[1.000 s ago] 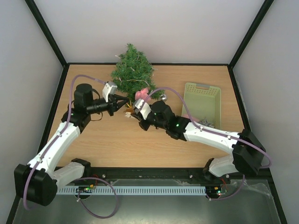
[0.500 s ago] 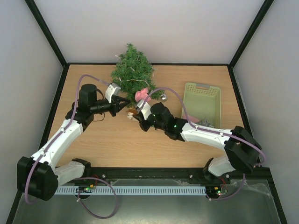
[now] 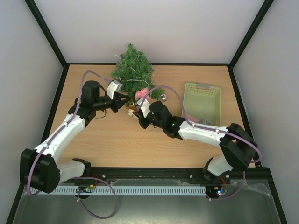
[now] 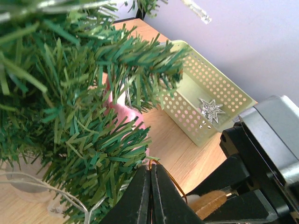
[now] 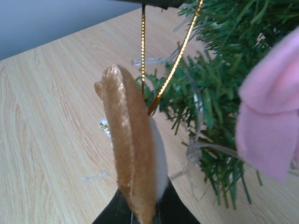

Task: Decorate the small christmas tree
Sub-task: Hang the decoration item on the Christmas tree.

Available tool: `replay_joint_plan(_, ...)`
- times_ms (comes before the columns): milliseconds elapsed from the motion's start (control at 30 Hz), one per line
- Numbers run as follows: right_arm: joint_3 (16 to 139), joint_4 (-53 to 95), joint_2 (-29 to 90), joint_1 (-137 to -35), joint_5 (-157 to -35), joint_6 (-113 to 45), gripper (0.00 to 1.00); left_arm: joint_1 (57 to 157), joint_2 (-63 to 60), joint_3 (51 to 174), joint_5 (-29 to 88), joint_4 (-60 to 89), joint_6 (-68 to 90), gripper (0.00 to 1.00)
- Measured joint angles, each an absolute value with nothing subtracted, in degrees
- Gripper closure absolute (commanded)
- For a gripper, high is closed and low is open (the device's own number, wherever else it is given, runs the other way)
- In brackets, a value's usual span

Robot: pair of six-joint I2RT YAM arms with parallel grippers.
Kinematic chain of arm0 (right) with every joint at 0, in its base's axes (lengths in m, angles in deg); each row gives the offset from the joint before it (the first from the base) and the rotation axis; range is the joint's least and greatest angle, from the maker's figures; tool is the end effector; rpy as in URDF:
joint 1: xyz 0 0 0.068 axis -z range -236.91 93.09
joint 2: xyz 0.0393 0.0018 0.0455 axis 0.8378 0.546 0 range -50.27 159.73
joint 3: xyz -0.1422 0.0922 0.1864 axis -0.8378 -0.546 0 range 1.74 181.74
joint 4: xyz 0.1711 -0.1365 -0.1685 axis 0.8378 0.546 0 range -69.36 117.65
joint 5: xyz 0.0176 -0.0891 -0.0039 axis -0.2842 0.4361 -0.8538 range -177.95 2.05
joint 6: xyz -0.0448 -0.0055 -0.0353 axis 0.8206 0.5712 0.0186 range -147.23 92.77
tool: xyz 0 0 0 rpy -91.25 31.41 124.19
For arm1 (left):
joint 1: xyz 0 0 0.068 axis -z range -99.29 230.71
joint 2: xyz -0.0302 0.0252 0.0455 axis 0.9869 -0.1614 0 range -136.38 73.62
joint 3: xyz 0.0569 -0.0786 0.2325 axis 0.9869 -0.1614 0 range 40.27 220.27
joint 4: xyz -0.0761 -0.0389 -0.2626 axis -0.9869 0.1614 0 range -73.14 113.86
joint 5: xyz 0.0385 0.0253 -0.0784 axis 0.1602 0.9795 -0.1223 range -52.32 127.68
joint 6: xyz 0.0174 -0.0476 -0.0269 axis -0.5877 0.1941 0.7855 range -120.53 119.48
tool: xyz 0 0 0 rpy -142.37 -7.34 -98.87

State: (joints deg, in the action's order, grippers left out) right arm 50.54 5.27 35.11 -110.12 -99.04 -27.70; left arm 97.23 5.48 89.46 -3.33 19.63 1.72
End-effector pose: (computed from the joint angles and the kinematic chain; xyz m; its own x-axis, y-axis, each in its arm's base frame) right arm 0.2043 0.2863 0.2068 -0.2240 -0.2861 -0.9317 -0.8915 0.4464 0.0772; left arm 0.2732 -0.1089 0.2718 -0.3857 0.0835 -0.9189 0.7846 0.5538 -0.2789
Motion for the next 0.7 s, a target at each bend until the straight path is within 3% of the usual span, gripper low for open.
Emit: replay_joint_plan(700, 51.2, 3.7, 35.5, -109.0, -99.9, -28.4, 0.98, 97.4, 5.9, 92.3, -2.4, 23.6, 0.3, 0.97)
